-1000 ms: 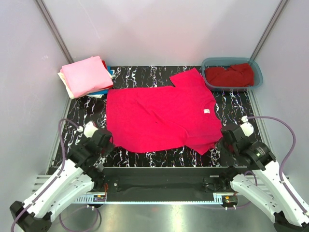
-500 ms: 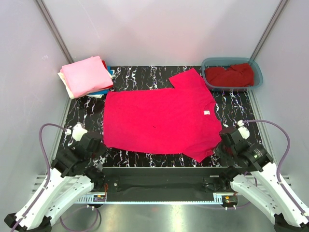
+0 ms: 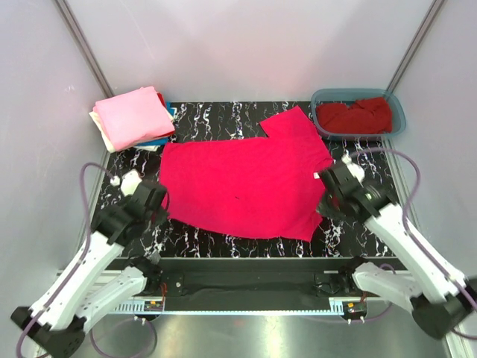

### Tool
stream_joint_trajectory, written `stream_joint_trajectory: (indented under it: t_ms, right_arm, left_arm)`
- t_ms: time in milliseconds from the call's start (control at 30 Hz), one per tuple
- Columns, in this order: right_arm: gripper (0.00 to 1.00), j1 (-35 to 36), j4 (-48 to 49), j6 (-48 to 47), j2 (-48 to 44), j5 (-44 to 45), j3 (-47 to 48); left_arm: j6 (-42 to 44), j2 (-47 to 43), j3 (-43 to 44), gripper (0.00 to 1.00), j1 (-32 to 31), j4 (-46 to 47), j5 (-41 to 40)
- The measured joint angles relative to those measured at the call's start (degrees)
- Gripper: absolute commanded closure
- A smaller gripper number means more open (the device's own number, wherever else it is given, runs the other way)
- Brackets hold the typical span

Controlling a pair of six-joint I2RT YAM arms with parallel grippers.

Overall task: Fold and stack the t-shirts
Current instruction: Fold the tshirt

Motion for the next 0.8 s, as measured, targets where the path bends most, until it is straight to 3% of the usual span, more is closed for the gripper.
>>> stream_joint_trajectory:
  t_ms: [333, 800]
  right_arm:
    - [1.0, -10.9, 7.9, -12.2, 22.6, -1.7, 11.1]
    - [1.0, -16.6, 10.7, -20.0, 37.7, -1.7, 24.5]
  left_arm:
    - [17.2, 14.7, -0.2, 1.0, 20.7, 13.3, 12.4]
    - [27.0, 29.6, -0.3, 1.0, 28.1, 22.9, 19.3]
